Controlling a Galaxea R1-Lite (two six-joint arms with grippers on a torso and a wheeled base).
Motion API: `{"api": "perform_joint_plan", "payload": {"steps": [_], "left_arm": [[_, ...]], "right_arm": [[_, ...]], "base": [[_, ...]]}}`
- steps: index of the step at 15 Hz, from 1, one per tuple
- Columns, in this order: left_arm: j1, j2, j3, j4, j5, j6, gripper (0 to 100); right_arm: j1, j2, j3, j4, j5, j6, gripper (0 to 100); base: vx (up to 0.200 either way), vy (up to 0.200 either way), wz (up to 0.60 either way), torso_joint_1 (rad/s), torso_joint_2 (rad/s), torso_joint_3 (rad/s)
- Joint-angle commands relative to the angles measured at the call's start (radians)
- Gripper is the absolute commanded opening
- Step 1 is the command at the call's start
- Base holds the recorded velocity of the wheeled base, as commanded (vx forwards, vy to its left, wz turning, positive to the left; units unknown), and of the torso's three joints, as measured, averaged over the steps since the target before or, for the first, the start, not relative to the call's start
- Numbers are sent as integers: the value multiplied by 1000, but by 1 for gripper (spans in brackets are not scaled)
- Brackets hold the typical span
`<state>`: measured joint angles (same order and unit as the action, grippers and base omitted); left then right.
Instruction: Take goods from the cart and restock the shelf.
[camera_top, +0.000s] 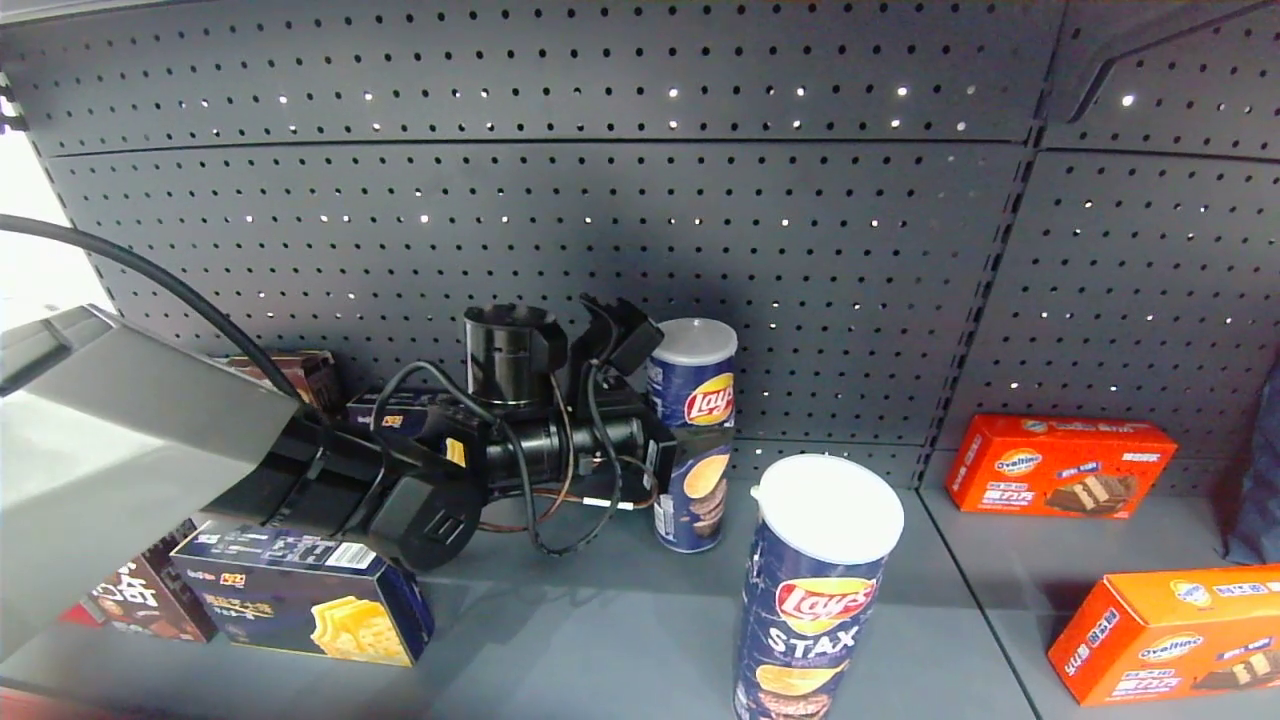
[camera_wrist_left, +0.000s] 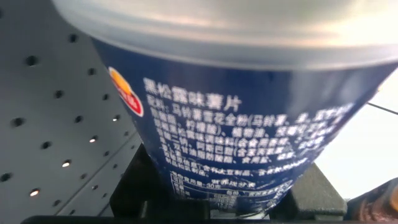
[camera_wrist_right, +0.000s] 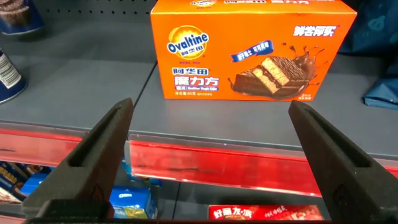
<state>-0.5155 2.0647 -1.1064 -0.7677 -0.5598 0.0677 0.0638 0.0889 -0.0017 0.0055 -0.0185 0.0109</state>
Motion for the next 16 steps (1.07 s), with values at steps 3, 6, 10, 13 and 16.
{"api": "perform_joint_plan", "payload": {"steps": [3,6,10,13,16], "left_arm": [[-20,17,-15,-1,1,-2,0],[-20,32,-35,-1,1,-2,0],[-18,61,-55,-1,1,-3,0],[-18,74,-63,-1,1,-3,0],[-15,83,-61,-1,1,0,0]], "right_arm": [[1,2,0,-1,0,0,100],[1,2,0,1,0,0,100],[1,2,0,-1,0,0,100],[1,2,0,-1,0,0,100],[1,2,0,1,0,0,100]], "base": [[0,0,0,0,0,0],[0,0,0,0,0,0],[0,0,0,0,0,0],[0,0,0,0,0,0],[0,0,0,0,0,0]]}}
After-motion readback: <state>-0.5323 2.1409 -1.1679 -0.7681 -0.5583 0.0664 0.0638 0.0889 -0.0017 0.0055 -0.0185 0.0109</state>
